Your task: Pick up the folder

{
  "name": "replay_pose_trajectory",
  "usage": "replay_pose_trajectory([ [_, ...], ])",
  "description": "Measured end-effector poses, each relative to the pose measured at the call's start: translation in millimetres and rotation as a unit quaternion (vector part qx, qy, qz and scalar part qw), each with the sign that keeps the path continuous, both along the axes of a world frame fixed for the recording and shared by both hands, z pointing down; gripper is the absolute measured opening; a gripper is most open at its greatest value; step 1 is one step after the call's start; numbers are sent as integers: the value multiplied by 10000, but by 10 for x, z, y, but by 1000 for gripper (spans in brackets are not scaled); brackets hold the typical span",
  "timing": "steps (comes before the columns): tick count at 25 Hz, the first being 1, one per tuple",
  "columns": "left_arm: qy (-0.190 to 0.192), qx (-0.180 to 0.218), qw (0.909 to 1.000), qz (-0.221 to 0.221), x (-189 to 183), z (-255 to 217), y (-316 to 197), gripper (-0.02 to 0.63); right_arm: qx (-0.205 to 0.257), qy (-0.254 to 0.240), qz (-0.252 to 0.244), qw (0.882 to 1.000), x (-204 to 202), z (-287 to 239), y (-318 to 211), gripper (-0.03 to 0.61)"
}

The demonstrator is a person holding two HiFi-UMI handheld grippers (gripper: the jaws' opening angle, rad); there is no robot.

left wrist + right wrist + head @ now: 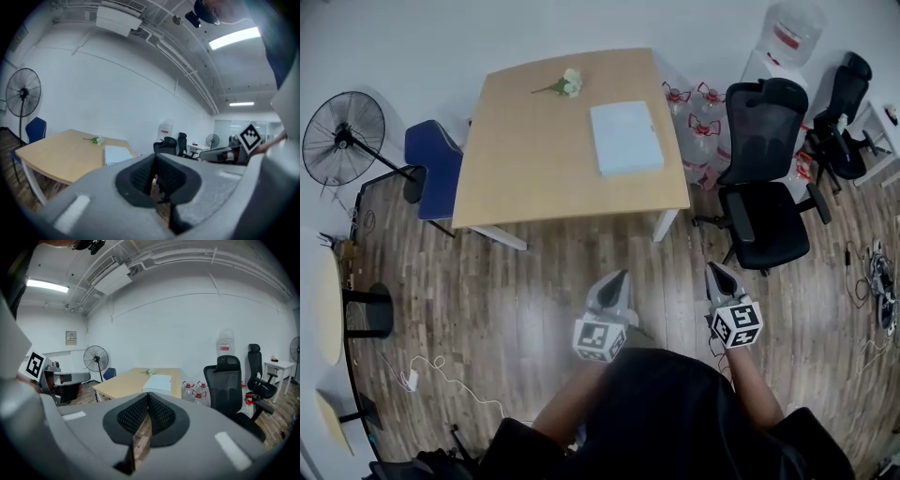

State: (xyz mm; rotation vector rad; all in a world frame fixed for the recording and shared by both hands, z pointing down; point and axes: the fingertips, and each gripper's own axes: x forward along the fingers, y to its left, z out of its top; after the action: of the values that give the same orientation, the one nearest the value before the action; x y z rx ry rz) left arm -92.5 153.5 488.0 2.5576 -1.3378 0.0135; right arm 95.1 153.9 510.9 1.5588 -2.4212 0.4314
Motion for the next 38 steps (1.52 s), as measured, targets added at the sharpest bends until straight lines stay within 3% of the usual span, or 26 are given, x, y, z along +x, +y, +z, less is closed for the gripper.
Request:
replay_pose_trajectory([
  [4, 65, -29, 10000, -12, -303, 89, -506, 2, -208, -322, 61, 9992, -284, 39, -373, 2],
  [9, 73, 84, 9999, -68, -579, 181, -918, 2, -313, -148, -5, 9994, -543, 82, -671, 0],
  [14, 280, 5, 9988, -404, -841, 146, -1095, 2, -225, -141, -127, 9996, -750, 77, -946, 2],
  [23, 11, 18, 9947, -1028, -1178, 155, -1396, 3, -188, -265, -464, 9984, -965, 190, -1478, 1],
  [28, -120, -105, 9932, -1154, -1129, 210, -1848, 3, -190, -367, -514, 9978, -876, 230, -2075, 2],
  [38, -384, -579, 9893, -1280, -732, 410, -2995, 3, -482, -425, -434, 9970, -278, 436, -3339, 1],
])
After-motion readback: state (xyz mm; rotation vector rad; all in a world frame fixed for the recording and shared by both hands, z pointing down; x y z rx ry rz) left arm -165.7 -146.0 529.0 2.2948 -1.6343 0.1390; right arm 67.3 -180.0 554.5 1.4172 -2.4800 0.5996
